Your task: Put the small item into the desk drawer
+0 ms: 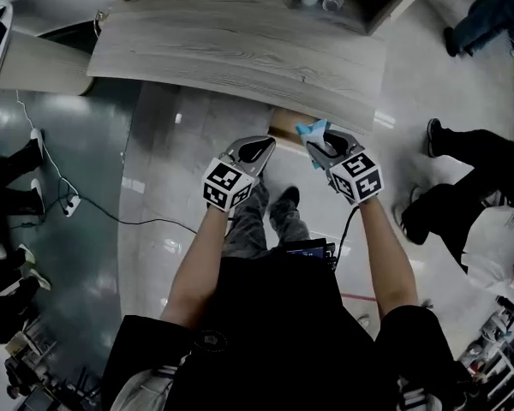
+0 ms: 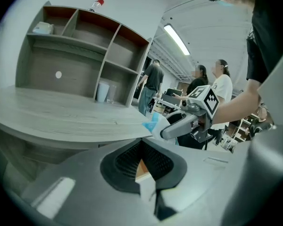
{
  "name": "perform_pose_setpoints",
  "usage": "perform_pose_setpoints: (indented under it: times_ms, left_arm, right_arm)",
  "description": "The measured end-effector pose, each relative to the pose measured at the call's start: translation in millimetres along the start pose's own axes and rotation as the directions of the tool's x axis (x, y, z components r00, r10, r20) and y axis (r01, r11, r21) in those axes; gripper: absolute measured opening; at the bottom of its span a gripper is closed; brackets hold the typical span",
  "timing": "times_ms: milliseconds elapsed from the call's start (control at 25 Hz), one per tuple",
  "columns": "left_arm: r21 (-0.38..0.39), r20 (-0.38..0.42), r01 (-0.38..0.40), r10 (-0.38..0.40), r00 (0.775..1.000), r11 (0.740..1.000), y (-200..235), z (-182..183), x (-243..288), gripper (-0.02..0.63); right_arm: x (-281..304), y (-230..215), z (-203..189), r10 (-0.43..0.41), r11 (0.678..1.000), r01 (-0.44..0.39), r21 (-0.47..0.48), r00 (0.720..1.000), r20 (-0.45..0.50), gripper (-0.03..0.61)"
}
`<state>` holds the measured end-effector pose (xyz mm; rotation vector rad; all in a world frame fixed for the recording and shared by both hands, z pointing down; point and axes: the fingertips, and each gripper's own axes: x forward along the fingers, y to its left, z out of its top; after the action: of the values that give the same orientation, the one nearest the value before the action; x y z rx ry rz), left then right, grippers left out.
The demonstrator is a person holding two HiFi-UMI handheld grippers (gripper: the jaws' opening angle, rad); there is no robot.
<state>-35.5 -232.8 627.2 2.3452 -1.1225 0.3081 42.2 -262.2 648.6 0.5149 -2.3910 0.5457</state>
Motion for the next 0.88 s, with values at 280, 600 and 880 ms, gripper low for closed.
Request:
perform_pose_setpoints:
  times_ms: [280, 600, 880]
  left_arm:
    - [-0.017, -0.022, 0.006, -0.006, 1.000, 1.000, 13.0, -14.9, 10.3, 0.002]
    - [-0.016, -0.044, 0.015, -0.016, 0.999, 1.000, 0.1, -33.0, 25.7, 0.002]
    - [-0.032, -0.059, 0.008, -0.010, 0.998, 0.999, 1.0, -39.3, 26.6, 0.002]
  right_arm:
    - [35.4, -7.7, -9.8, -0.007, 0.993, -0.004, -0.121, 0.996, -0.085, 0.155]
    - [52.9, -7.4, -33.8, -0.009, 0.979, -0.024, -0.204, 0.988, -0.157, 0.155]
    - [74.8, -4.3, -56.7, -0.012, 0.948, -0.069, -0.310, 0.967, -0.253, 0.155]
